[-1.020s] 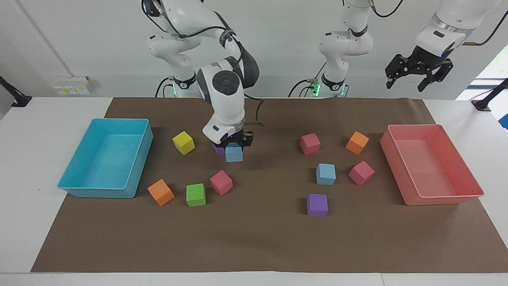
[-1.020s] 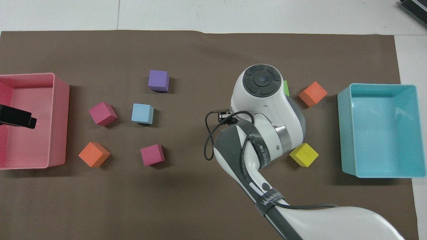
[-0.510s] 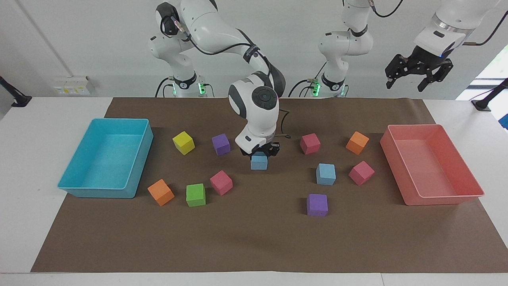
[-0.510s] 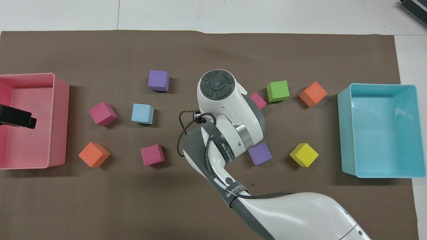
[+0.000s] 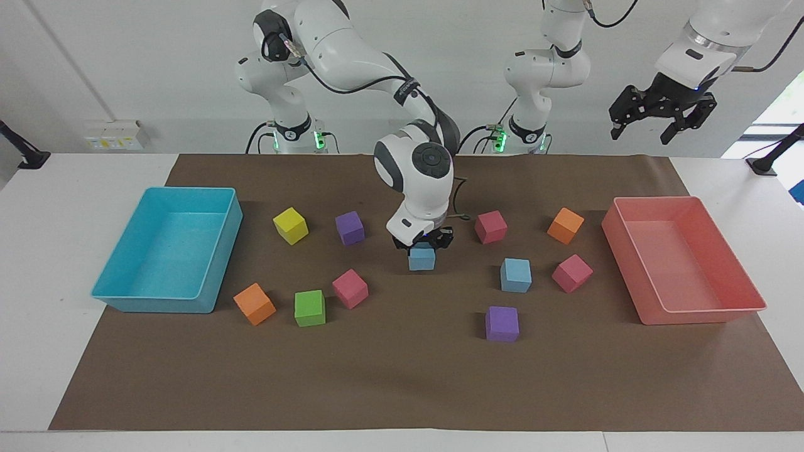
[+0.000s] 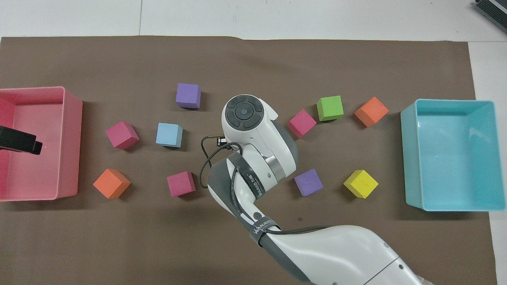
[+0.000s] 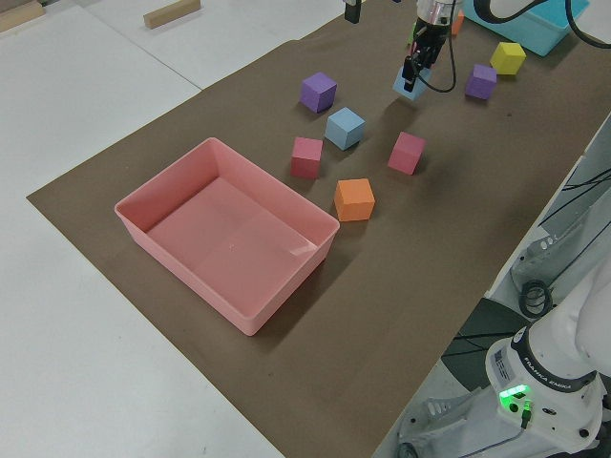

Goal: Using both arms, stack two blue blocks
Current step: 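Lift the blue cube with the right gripper and carry it toward table center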

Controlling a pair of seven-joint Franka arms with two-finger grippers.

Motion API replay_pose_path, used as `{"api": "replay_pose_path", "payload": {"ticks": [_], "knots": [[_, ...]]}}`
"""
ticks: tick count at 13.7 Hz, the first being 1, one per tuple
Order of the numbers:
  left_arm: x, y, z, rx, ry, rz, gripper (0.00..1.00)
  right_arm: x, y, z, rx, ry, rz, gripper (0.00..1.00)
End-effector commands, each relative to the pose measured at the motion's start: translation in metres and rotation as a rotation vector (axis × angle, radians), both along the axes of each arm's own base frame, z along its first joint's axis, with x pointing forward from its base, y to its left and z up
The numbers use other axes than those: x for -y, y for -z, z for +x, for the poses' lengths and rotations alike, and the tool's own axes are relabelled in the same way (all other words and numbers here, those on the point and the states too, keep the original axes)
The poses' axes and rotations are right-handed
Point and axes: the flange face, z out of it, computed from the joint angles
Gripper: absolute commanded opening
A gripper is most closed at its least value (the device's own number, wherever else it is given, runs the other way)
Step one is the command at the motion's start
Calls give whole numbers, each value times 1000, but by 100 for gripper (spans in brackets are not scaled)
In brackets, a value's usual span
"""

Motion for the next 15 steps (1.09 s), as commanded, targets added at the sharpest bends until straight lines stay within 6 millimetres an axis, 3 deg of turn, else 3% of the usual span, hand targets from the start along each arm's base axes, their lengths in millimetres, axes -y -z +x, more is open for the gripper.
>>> {"api": "replay_pose_path", "payload": {"ticks": [1, 5, 11, 12, 13, 14, 15], "knots": [[0, -6, -3, 3, -7, 12, 100, -9, 9, -8, 4, 14, 28, 0], [9, -5, -1, 16, 10, 11, 100, -2, 29, -23, -31, -11, -15, 0], [12, -2, 6, 35, 16, 7, 100, -2, 30, -25, -35, -22, -17, 0], [13, 1, 8, 33, 17, 9, 100, 0, 30, -24, -38, -20, -21, 15], [14, 0, 10, 47, 17, 3, 100, -1, 30, -25, -38, -21, -21, 67], [19, 11, 17, 46, 23, 1, 100, -1, 29, -24, -37, -20, -20, 100], [35, 22, 21, 52, 51, 4, 100, -1, 28, -23, -29, -21, -15, 100]]}}
